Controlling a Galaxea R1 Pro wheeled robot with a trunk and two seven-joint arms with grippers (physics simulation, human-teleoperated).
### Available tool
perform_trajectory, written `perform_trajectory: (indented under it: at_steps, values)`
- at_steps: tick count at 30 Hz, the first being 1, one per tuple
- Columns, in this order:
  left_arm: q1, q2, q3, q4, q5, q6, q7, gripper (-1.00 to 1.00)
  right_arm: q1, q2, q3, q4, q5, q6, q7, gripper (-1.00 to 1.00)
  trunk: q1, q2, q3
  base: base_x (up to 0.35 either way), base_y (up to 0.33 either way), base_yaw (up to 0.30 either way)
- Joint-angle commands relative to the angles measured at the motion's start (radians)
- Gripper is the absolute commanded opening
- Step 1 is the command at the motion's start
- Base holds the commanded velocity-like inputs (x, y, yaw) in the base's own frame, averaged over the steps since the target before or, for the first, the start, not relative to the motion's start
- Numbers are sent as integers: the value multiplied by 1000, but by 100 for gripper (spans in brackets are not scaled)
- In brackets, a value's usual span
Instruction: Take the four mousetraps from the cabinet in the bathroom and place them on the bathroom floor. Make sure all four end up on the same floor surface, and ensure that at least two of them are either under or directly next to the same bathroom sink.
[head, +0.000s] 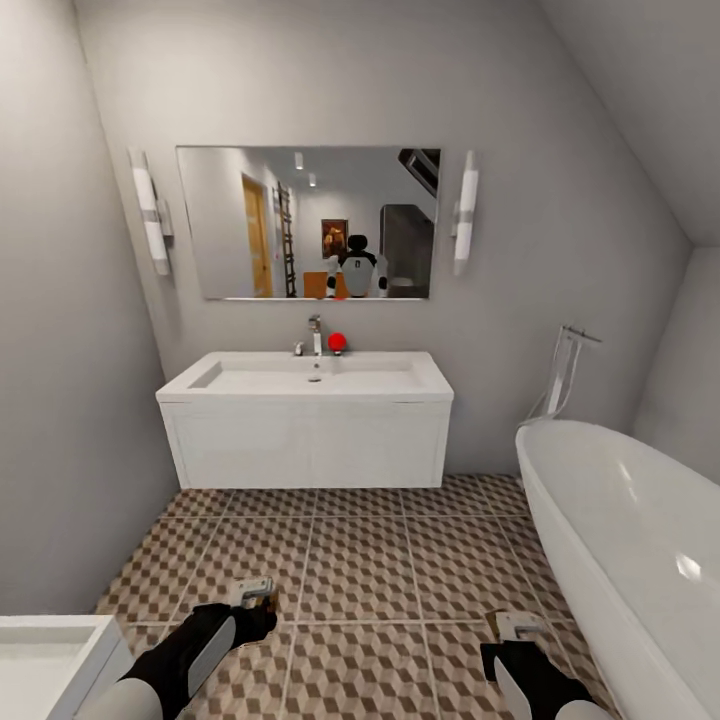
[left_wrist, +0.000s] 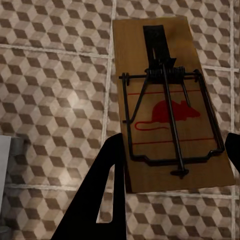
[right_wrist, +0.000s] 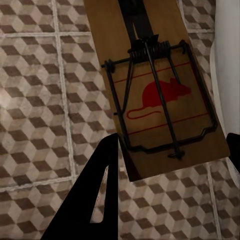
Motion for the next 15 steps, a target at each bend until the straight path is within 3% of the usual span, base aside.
perform_trajectory:
  at_steps: [1,15]
  values:
    - [0,1,-8,-2,9,-2,10,-100,0,1,-8,-2,9,4,-1,-100,1,-1,-1,323,0,0]
    - [0,17,-5,0,13,-43,9,-100,0,-4,-9,-2,6,-13,-1,-100,1,-1,-1,323,0,0]
